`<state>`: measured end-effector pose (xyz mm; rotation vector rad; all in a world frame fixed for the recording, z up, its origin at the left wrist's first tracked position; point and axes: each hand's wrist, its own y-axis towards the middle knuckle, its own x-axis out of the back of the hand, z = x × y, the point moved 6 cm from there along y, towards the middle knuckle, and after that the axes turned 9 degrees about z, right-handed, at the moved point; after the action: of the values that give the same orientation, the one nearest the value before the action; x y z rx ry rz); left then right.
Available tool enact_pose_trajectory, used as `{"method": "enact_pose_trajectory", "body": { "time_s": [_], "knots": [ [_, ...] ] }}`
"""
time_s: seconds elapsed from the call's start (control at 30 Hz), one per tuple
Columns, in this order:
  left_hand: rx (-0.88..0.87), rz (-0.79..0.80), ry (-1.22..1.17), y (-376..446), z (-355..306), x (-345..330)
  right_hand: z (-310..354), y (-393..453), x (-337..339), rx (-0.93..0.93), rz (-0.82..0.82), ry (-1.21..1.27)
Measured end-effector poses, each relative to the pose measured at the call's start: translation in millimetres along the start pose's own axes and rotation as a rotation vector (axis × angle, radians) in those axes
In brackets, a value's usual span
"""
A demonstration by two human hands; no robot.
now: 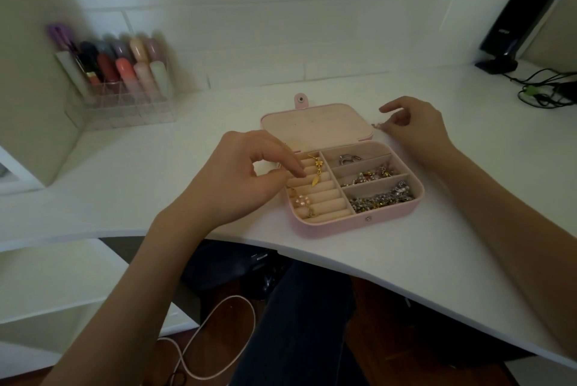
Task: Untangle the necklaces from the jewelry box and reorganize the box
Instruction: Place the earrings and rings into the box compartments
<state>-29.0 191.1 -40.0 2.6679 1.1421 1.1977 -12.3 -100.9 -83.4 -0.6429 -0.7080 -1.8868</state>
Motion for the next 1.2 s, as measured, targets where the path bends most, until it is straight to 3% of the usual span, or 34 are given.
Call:
{"method": "enact_pose_trajectory", "body": {
  "time_s": [0.27, 0.4, 0.67, 1.03, 1.2],
  "knots": [
    [0.053, -0.09, 0.012, 9.0, -4.8, 1.9, 35.5, -13.6, 22.1, 0.037, -0.058, 0.273],
    [0.065, -0.159, -0.032, 23.7, -8.6, -1.0, 75.0, -37.4, 24.2, 0.151, 0.077, 0.426],
    [0.039, -0.147, -0.385, 45.6, -23.8, -16.0, 129.7, -76.3, 22.9, 0.304, 0.305, 0.476],
    [0.08, -0.091, -0.423, 38.2, -24.6, -18.0, 126.8, -83.0, 23.8, 0.226, 0.223, 0.523],
    [0.05, -0.176, -0.365, 36.2, -26.3, -19.9, 120.0, -82.3, 16.6, 0.136, 0.203, 0.591]
  ]
}}
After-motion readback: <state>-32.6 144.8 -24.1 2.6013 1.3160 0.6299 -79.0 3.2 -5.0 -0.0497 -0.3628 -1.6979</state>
